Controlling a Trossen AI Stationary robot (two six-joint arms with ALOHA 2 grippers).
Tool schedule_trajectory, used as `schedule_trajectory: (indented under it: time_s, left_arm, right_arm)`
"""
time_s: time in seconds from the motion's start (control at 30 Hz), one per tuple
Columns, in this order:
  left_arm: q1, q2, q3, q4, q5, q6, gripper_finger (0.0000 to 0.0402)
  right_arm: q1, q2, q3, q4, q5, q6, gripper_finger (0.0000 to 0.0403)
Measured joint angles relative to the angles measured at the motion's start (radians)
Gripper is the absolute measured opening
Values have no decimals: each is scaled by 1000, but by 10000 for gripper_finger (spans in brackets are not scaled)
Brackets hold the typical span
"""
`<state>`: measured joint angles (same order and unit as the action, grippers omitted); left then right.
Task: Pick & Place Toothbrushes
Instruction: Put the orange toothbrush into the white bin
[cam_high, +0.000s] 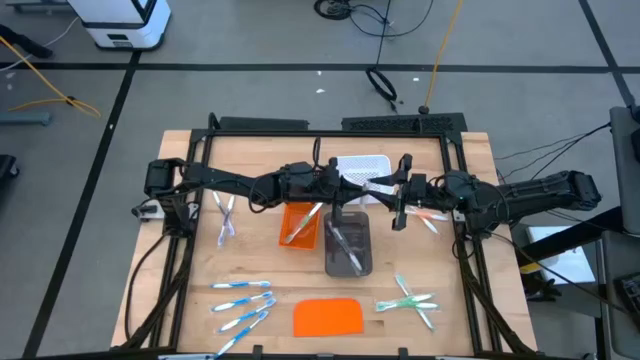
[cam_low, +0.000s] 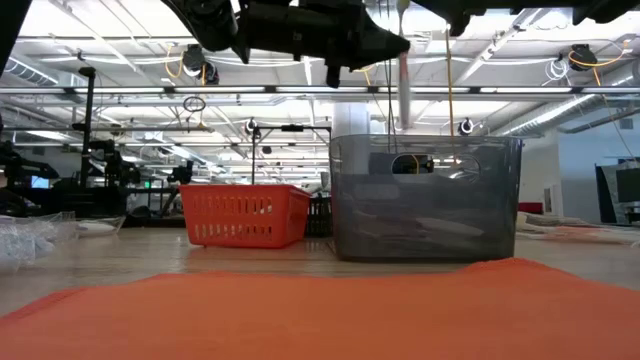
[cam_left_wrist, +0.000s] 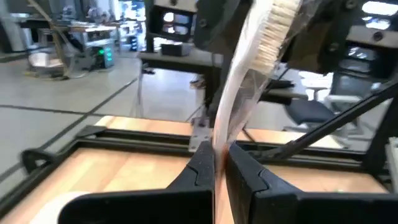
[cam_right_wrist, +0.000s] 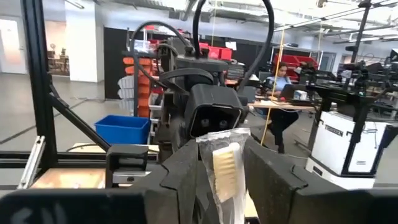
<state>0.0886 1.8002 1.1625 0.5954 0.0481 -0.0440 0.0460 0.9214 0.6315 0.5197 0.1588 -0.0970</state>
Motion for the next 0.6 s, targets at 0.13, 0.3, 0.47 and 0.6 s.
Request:
schedule_trajectory:
  time_s: [0.13,0.3,0.47,0.6]
  left_arm:
    - [15,-36,0,-94,-93,37,4]
    - [41,-62,0,-157,-135,34,4]
    - [83,-62,0,-205,-185,-8,4]
    - [118,-62,0,-272,-220,-48,4]
  right_arm:
    - [1,-40,0,-28,-3,-14,123]
    - [0,-79,0,-78,-1,-23,123]
    - [0,-90,0,-120,-1,-24,123]
    - [0,-90,0,-126,0,-22,123]
